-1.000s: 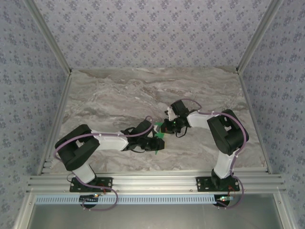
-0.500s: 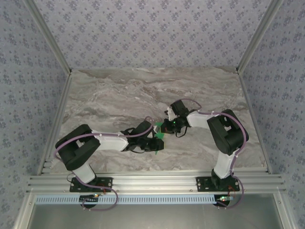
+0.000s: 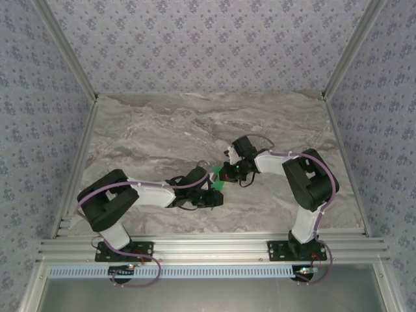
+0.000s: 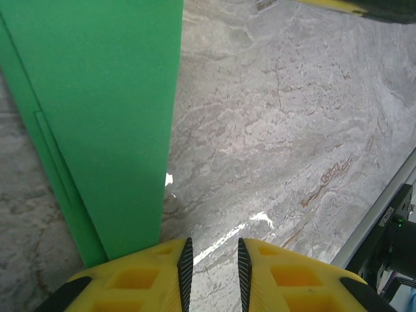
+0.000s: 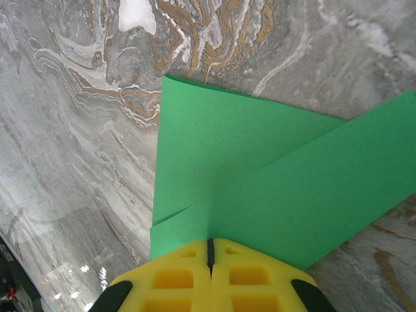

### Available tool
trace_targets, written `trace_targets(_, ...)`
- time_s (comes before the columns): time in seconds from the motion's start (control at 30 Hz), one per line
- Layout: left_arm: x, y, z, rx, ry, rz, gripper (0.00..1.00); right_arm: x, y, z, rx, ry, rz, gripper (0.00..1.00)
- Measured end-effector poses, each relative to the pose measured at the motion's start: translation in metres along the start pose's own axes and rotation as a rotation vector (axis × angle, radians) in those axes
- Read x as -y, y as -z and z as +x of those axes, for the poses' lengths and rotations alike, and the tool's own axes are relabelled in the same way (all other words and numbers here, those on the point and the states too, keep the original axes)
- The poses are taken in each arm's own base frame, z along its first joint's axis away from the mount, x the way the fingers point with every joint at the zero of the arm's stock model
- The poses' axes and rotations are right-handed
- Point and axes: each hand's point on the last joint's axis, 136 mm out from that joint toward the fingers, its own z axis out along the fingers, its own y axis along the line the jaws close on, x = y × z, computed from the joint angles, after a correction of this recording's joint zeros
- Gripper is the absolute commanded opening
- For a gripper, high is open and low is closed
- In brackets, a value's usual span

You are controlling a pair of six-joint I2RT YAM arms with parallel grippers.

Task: Fold a paper plane with a square sheet of paper (fold left side to right side)
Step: Fold the wing for the fifth time at the center of the table.

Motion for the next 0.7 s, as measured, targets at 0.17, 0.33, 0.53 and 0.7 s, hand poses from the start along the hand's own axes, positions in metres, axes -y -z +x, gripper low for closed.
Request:
trace_targets(0.17,0.0,0.0,0.0,0.002,-0.001,0.0,0.27,0.0,0.0,0.0,-0.005,-0.002,0.003,0.06)
trace_targets(0.33,-0.002,0.003,-0.001,0.013,-0.001,-0.005,0.27,0.0,-0.001,0.0,-0.013,-0.001,0.007,0.06)
trace_targets(0.53,0.003,0.009,-0.002,0.026,-0.008,0.006,0.28,0.0,-0.001,0.0,-0.017,-0.003,0.009,0.06)
trace_targets(0.7,0.009,0.016,-0.003,0.033,-0.014,0.02,0.28,0.0,-0.001,-0.001,-0.019,-0.004,0.01,0.06)
